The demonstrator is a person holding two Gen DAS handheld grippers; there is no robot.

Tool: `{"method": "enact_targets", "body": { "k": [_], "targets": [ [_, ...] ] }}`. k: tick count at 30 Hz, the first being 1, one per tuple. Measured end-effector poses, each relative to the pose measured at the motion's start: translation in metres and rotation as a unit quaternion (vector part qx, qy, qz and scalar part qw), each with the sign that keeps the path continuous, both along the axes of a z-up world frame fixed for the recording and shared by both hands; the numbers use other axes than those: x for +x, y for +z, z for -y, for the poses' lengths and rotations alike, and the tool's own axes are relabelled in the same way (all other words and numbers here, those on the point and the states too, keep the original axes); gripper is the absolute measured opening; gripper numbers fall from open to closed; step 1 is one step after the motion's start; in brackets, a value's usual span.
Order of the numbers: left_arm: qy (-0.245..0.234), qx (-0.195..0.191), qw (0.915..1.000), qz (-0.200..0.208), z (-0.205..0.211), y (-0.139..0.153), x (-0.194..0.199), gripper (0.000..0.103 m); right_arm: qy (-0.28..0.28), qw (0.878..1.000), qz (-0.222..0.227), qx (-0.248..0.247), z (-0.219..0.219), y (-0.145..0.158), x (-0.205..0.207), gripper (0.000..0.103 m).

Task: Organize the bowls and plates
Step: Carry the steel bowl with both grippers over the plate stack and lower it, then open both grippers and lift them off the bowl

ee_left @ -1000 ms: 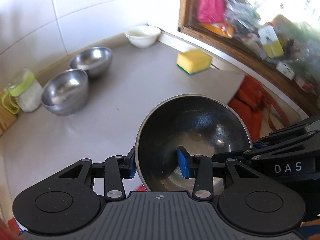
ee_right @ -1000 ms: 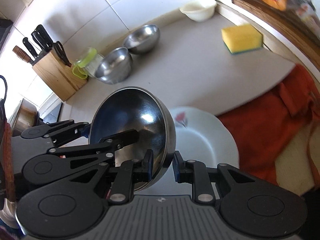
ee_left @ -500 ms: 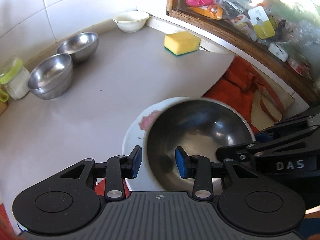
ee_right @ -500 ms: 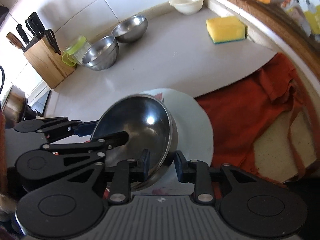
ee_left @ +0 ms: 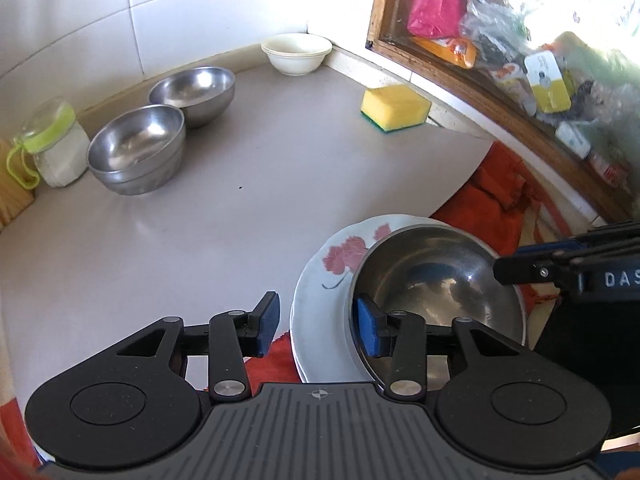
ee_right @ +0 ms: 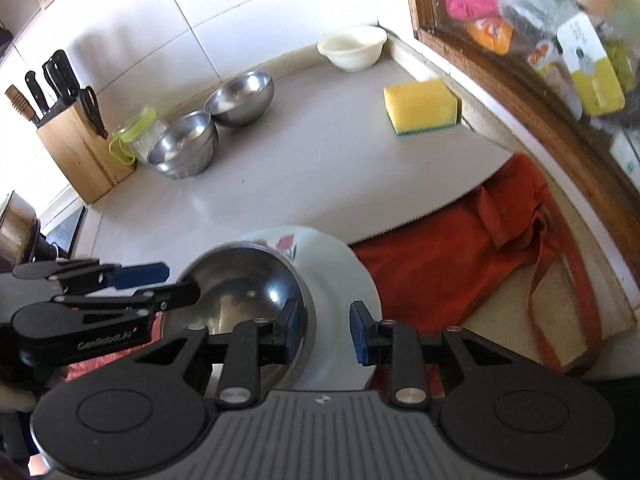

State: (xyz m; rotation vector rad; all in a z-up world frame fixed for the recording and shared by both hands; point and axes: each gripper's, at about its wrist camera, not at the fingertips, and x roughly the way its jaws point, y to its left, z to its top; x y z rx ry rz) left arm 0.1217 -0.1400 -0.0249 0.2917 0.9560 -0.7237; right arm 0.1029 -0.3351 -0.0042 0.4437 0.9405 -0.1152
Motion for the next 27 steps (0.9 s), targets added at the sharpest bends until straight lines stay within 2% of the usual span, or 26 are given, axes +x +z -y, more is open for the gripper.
{"method": "enact_targets", "body": {
  "k": [9,12,18,27],
  "targets": [
    [-0.004,-0.022,0.9998,-0.002,-0.015,0.008,0.001,0.054,0.006,1.000,0.008,-0.006,-0.008,0.006,0.021,0.032],
    [0.018,-0.030,0.9993,-0.009,-0.023,0.011,0.008,0.054,0.022,1.000,0.022,-0.003,-0.008,0.010,0.037,0.032],
    [0.069,-0.040,0.9968,0.001,-0.030,0.025,0.019,0.053,0.076,0.996,0.041,-0.003,-0.012,0.018,0.074,0.032],
    [0.125,-0.017,0.9919,0.009,-0.025,0.024,0.032,0.054,0.125,0.991,0.041,0.021,-0.006,0.010,0.108,0.032]
  ]
}}
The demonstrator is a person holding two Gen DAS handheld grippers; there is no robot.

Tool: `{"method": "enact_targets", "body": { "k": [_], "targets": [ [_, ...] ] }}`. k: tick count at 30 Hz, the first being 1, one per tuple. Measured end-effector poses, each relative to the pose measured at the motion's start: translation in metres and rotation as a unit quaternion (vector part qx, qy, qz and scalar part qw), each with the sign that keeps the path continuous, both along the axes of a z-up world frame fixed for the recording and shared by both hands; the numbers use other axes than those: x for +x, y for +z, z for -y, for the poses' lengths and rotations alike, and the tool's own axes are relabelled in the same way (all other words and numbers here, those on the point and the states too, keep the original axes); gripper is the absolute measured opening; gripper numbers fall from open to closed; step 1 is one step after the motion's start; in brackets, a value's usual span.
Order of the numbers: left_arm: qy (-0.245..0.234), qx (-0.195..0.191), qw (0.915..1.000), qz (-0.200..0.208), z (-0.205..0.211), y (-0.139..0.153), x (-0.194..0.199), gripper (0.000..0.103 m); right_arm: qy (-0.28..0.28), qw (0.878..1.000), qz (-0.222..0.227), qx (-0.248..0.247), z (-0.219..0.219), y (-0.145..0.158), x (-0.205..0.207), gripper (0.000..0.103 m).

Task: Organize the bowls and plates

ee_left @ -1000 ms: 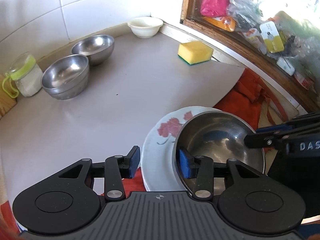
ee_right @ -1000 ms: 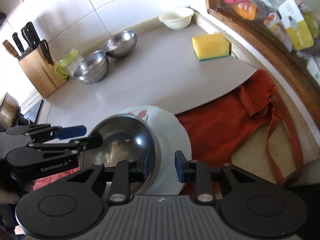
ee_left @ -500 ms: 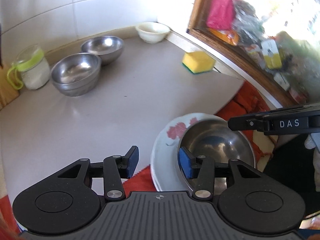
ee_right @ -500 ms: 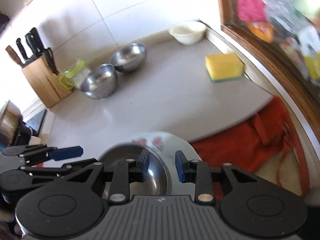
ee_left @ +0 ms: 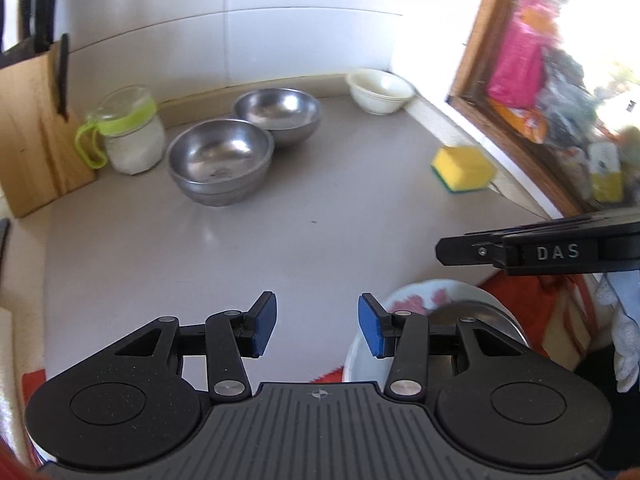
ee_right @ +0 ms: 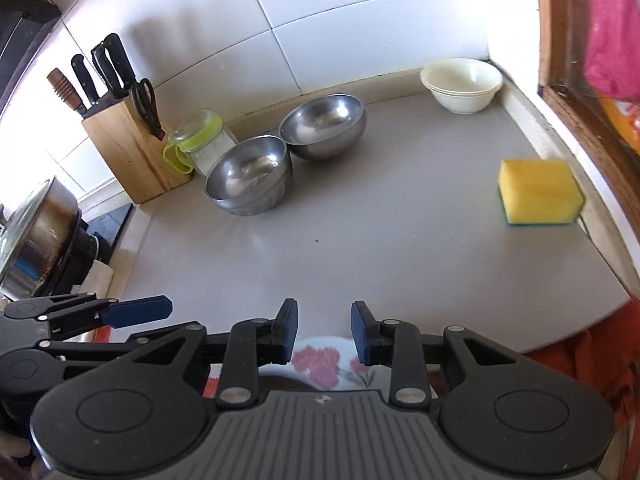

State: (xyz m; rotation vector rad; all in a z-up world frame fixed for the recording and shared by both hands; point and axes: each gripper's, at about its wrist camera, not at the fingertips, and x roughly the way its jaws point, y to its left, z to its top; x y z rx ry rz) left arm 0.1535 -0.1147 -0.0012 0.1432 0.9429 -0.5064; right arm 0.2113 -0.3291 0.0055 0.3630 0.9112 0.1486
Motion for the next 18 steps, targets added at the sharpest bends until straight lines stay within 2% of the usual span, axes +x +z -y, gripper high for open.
{"method": "enact_targets", "body": {
  "k": [9,15,18],
  "targets": [
    [0.072,0.014,0.9971,0.020,-0.012,0.015,0.041,0.057,0.040,0.999,0.027,0.007,-0.005,0.017,0.047,0.032],
    [0.094,0.019,0.9942,0.049,-0.012,0.041,0.068,0.059,0.049,0.998,0.050,0.005,-0.002,0.032,0.077,0.032],
    [0.102,0.016,0.9936,0.046,-0.008,0.042,0.079,0.059,0.059,0.997,0.052,0.010,-0.004,0.029,0.081,0.032]
  ]
}}
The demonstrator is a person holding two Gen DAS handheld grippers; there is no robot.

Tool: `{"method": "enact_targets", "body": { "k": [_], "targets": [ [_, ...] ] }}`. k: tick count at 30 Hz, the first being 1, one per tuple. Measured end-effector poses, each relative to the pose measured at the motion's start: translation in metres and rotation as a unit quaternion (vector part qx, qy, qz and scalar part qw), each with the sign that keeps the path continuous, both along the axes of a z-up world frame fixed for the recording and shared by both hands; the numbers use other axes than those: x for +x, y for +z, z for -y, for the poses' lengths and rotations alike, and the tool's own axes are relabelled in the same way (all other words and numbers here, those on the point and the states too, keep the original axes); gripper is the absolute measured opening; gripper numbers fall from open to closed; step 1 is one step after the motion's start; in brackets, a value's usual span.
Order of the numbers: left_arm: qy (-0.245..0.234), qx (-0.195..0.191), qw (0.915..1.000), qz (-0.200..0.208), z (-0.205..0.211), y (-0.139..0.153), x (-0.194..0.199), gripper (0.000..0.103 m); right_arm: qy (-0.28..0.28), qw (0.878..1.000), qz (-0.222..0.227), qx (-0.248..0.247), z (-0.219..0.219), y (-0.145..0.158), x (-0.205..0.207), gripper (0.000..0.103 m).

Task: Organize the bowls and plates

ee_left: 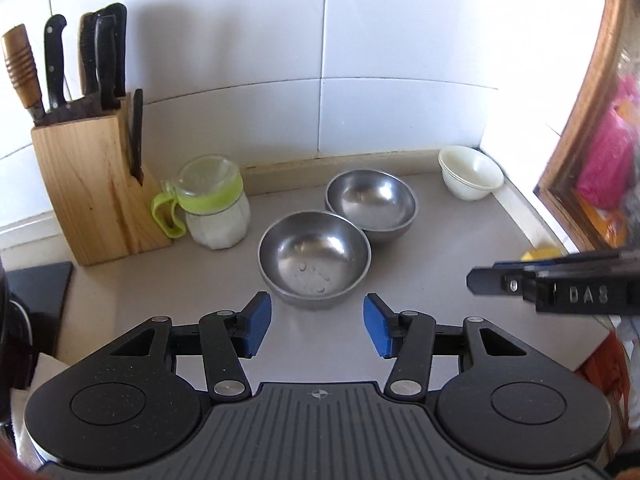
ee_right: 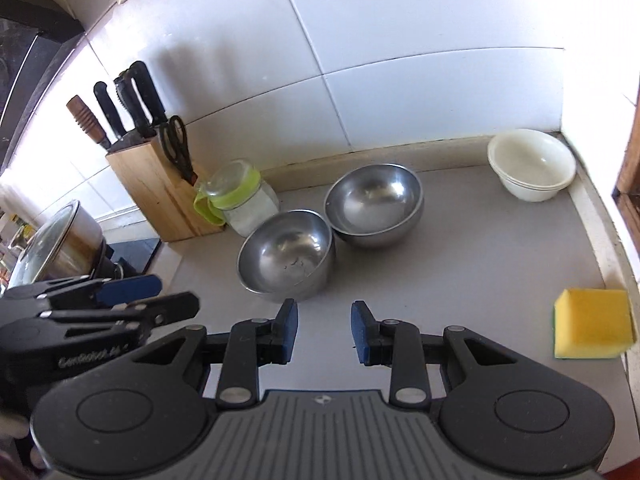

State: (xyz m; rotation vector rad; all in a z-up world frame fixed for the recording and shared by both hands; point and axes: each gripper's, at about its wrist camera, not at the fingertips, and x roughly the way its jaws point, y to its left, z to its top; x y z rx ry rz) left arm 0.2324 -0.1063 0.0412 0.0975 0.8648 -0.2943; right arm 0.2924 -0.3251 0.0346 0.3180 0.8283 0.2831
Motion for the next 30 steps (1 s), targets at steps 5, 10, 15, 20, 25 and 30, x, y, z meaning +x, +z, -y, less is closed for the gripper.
{"method": "enact_targets", "body": {
  "k": [5,10,15,20,25,30],
  "targets": [
    [-0.060,0.000,0.9967,-0.054,0.009,-0.029,-0.033,0.060,0.022,0.999,-0.023,0.009,0.010,-0.026,-0.046,0.033],
    [-0.133,-0.007,0.9834,-0.123,0.023,-0.056,-0.058,0.059,0.022,0.996,-0.081,0.010,0.018,-0.056,-0.097,0.034],
    [-0.180,0.011,0.9733,-0.142,0.027,-0.065,-0.071,0.061,0.038,0.992,-0.118,-0.010,0.004,-0.074,-0.122,0.042],
    [-0.186,0.003,0.9745,-0.126,0.015,-0.060,-0.071,0.060,0.013,0.994,-0.111,0.004,0.010,-0.070,-0.138,0.042],
    [-0.225,-0.033,0.9670,-0.116,0.012,-0.051,-0.086,0.067,0.006,0.992,-0.129,0.001,0.007,-0.078,-0.151,0.041],
    [-0.237,-0.018,0.9535,-0.186,0.029,-0.089,-0.096,0.061,-0.013,0.990,-0.137,0.016,0.009,-0.089,-0.159,0.026]
  ]
}}
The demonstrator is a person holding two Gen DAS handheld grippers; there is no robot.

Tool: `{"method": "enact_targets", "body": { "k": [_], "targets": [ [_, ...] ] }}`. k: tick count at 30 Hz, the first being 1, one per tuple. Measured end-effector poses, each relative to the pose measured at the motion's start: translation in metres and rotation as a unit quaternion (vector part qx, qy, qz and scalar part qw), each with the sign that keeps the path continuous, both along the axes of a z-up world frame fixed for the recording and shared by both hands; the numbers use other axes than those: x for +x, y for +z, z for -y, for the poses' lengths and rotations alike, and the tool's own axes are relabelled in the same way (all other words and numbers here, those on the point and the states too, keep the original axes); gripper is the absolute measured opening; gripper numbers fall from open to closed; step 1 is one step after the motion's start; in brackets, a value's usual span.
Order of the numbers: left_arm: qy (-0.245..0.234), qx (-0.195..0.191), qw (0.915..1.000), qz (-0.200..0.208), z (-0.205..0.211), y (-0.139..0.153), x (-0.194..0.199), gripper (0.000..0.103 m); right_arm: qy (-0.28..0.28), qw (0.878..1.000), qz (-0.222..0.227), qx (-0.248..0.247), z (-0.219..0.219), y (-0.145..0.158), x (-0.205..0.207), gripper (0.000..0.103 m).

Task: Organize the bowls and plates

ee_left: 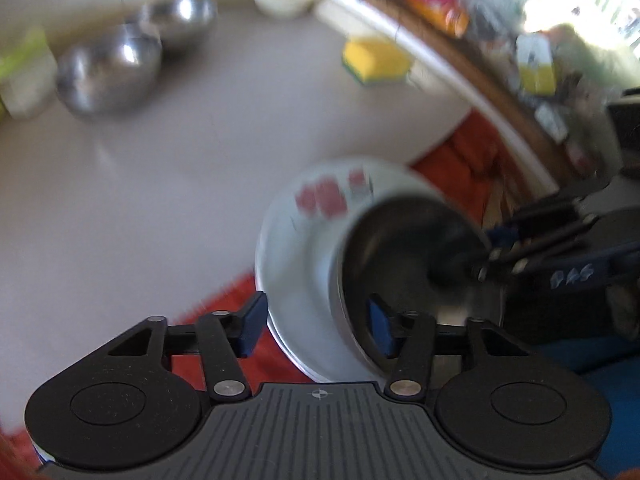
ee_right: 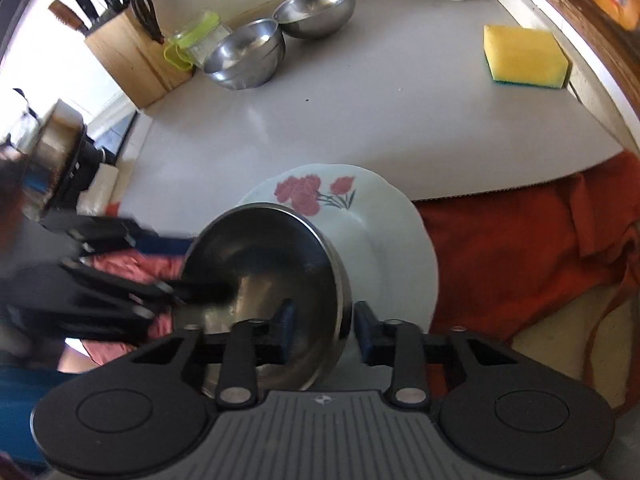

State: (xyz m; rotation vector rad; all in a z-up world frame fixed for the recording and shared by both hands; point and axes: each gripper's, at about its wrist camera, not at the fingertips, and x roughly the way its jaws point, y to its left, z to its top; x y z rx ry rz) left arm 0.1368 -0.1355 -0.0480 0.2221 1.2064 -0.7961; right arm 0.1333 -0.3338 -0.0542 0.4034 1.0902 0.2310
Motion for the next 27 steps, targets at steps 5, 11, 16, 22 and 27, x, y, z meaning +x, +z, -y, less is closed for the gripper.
{"method": "enact_targets", "body": {
  "k": [5,11,16,22,27],
  "targets": [
    [0.031,-0.006,0.9995,0.005,0.003,0.001,0.010,0.046,-0.016,0.999,0.010,0.046,-0.002,-0.005,0.006,0.019],
    [0.051,-0.036,0.9971,0.043,0.001,0.028,0.034,0.046,-0.019,0.996,0.071,0.047,0.001,0.020,0.049,0.020],
    [0.094,-0.053,0.9924,0.059,-0.007,0.045,0.074,0.045,-0.036,0.991,0.082,0.095,0.011,0.031,0.095,0.020],
    [0.143,-0.053,0.9807,0.122,-0.019,0.079,0.125,0.047,-0.009,0.988,0.120,0.102,-0.004,0.066,0.158,0.020],
    [0.179,-0.030,0.9721,0.148,-0.029,0.083,0.163,0.049,0.005,0.987,0.125,0.102,-0.022,0.076,0.212,0.021]
  ]
}}
